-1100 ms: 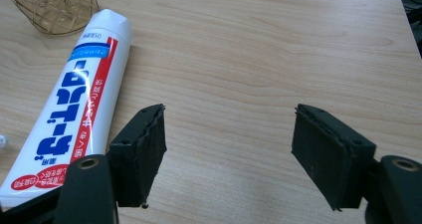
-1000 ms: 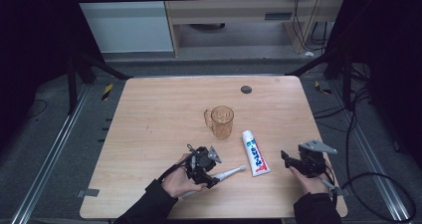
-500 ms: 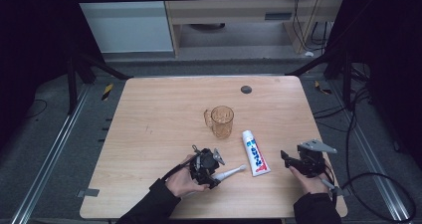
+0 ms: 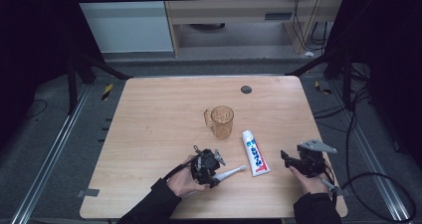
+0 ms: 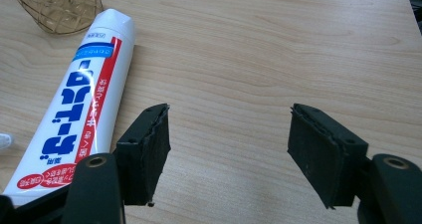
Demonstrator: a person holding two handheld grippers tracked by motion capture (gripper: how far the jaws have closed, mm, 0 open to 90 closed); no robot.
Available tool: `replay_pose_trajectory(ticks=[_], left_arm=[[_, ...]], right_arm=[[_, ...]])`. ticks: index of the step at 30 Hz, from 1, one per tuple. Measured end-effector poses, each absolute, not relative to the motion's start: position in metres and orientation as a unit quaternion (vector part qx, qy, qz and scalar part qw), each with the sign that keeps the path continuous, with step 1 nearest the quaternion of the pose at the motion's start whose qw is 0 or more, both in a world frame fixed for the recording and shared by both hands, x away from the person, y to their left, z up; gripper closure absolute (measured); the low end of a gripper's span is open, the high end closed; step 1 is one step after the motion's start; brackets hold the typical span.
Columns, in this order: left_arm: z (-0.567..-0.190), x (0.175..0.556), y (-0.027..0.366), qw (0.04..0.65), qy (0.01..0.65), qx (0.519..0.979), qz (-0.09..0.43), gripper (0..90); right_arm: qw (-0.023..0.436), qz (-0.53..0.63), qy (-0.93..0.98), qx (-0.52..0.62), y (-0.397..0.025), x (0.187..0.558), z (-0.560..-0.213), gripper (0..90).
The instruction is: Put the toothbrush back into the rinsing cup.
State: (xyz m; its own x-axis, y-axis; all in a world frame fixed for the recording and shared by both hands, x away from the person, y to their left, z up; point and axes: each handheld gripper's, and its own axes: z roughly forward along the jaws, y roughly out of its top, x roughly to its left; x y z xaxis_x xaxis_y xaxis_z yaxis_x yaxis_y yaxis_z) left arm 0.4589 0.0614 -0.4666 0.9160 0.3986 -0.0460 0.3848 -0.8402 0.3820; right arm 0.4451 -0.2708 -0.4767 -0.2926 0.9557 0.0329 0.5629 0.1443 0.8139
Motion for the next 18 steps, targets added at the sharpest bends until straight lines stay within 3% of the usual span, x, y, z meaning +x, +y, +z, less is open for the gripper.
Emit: replay_pose_trajectory(ticks=[18], left_arm=[[-0.4696, 0.4599, 0.0609, 0.193, 0.209, 0.959, 0.017, 66.2]], right_arm=[[0.261, 0.377, 0.71, 0.535, -0.2707, 0.4451, -0.4764, 32.7]])
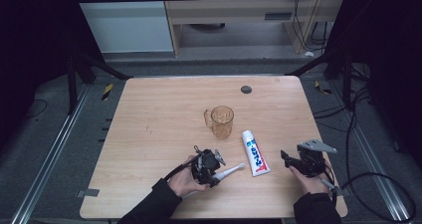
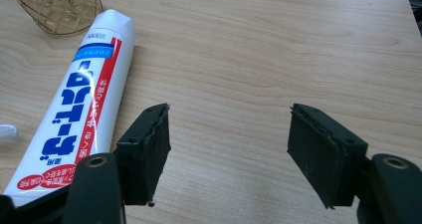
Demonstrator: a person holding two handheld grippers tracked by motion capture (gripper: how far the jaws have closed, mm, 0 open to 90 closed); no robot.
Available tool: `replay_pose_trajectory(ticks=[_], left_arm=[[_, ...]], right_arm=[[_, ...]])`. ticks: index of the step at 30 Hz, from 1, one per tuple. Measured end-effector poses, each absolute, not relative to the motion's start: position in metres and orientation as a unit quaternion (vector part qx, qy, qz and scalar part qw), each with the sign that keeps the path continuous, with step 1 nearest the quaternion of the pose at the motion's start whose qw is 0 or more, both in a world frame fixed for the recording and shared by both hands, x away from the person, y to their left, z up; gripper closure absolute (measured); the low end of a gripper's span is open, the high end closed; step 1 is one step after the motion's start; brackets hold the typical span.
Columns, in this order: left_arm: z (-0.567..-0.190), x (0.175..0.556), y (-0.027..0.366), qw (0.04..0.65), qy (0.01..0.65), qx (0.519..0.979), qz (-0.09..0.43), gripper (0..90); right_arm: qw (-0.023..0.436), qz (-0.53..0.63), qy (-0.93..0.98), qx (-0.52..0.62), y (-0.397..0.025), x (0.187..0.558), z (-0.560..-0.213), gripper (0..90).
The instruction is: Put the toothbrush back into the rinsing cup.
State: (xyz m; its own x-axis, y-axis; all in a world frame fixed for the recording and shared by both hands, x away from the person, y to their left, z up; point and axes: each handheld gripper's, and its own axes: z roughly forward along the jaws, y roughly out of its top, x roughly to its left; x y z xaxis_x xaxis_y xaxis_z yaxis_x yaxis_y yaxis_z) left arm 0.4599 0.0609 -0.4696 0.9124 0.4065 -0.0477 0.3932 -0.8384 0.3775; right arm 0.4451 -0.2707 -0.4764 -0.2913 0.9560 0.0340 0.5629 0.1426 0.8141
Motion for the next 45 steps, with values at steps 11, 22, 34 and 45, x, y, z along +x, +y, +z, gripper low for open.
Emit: replay_pose_trajectory(ticks=[11, 22, 34, 45], left_arm=[[-0.456, 0.461, 0.072, 0.217, 0.217, 0.952, 0.015, 66.6], [-0.428, 0.463, 0.091, 0.258, 0.237, 0.936, 0.037, 66.6], [-0.399, 0.468, 0.122, 0.322, 0.287, 0.897, 0.096, 66.7], [-0.378, 0.47, 0.146, 0.385, 0.33, 0.848, 0.155, 66.6]], right_arm=[[0.257, 0.379, 0.706, 0.54, -0.273, 0.444, -0.476, 32.7], [0.259, 0.379, 0.705, 0.541, -0.274, 0.445, -0.477, 32.8], [0.269, 0.372, 0.7, 0.547, -0.275, 0.446, -0.479, 28.1], [0.277, 0.371, 0.695, 0.551, -0.276, 0.446, -0.481, 25.0]])
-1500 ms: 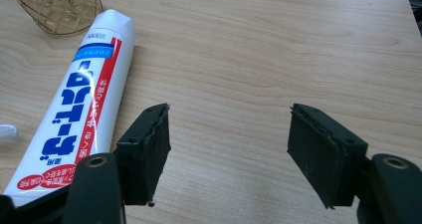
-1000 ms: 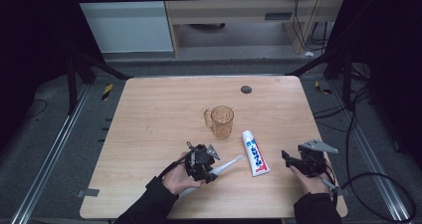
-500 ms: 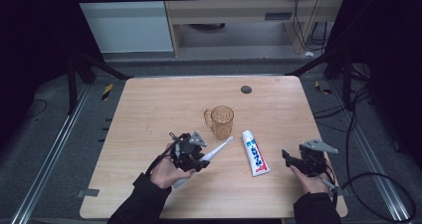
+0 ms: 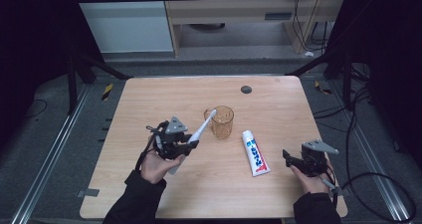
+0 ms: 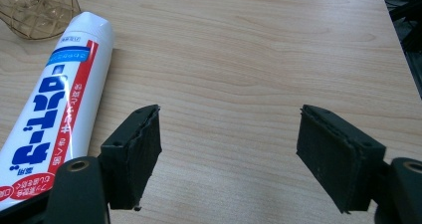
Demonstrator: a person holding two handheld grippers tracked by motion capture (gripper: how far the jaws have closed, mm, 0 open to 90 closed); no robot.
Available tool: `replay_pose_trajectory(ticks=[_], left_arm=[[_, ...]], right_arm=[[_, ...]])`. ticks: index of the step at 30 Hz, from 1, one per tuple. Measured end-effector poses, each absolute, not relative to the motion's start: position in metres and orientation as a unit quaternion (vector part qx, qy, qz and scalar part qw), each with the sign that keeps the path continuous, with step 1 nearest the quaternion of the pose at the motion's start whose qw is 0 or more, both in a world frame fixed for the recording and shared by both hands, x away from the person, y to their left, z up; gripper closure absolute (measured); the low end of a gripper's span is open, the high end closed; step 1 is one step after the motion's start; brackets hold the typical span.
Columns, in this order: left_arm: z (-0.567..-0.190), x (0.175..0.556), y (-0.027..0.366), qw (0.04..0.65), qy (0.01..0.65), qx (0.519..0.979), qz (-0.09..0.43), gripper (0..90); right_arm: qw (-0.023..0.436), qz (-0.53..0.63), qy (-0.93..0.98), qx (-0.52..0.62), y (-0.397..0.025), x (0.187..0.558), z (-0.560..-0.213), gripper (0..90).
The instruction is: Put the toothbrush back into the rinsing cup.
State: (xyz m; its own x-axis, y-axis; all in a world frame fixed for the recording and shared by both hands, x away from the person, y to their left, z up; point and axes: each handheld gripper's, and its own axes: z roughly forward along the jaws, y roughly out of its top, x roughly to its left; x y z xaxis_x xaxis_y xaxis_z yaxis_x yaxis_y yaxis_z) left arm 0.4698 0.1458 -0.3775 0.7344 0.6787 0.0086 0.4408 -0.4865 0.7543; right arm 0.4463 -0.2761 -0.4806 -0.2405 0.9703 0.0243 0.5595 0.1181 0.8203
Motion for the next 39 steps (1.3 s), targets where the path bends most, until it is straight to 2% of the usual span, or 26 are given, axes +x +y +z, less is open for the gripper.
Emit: replay_pose_trajectory(ticks=[15, 39], left_arm=[[-0.364, 0.491, 0.165, 0.424, 0.391, 0.784, 0.231, 66.7], [-0.342, 0.534, 0.125, 0.495, 0.418, 0.706, 0.286, 66.7]], right_arm=[[0.278, 0.368, 0.698, 0.547, -0.274, 0.446, -0.484, 22.7], [0.28, 0.37, 0.699, 0.544, -0.274, 0.447, -0.485, 21.0]])
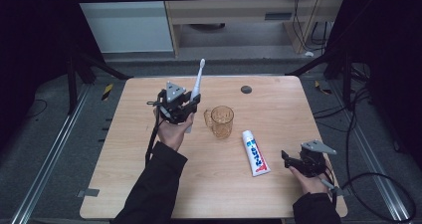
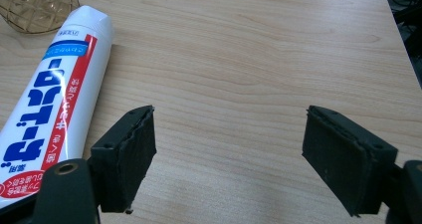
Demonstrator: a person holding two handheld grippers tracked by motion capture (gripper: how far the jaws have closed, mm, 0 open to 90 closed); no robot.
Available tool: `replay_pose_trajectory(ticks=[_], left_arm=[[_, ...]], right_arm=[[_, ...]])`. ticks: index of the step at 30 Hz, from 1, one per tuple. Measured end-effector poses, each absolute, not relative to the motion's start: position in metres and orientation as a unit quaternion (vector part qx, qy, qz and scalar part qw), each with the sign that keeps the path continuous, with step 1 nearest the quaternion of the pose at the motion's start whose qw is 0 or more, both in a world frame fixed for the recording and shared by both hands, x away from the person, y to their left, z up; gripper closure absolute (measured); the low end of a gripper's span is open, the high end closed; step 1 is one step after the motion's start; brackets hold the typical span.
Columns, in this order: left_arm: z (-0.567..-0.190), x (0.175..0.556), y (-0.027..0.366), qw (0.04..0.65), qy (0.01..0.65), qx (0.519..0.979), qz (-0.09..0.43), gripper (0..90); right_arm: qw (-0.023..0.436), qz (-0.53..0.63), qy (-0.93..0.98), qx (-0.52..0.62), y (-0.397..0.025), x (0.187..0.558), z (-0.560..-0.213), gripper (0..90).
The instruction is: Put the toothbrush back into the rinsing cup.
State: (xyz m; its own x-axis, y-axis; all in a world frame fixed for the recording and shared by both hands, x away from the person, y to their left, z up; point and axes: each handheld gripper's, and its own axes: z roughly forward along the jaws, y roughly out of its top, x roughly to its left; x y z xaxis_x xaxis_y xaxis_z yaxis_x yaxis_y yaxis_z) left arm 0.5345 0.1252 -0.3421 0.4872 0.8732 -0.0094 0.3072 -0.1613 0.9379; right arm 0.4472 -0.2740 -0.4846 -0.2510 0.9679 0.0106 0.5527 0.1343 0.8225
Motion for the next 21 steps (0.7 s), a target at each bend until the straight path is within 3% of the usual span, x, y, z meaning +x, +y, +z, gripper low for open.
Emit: replay_pose_trajectory(ticks=[21], left_arm=[[-0.348, 0.554, 0.11, 0.557, 0.436, 0.644, 0.291, 66.7]], right_arm=[[0.277, 0.373, 0.7, 0.543, -0.272, 0.449, -0.486, 19.8]])
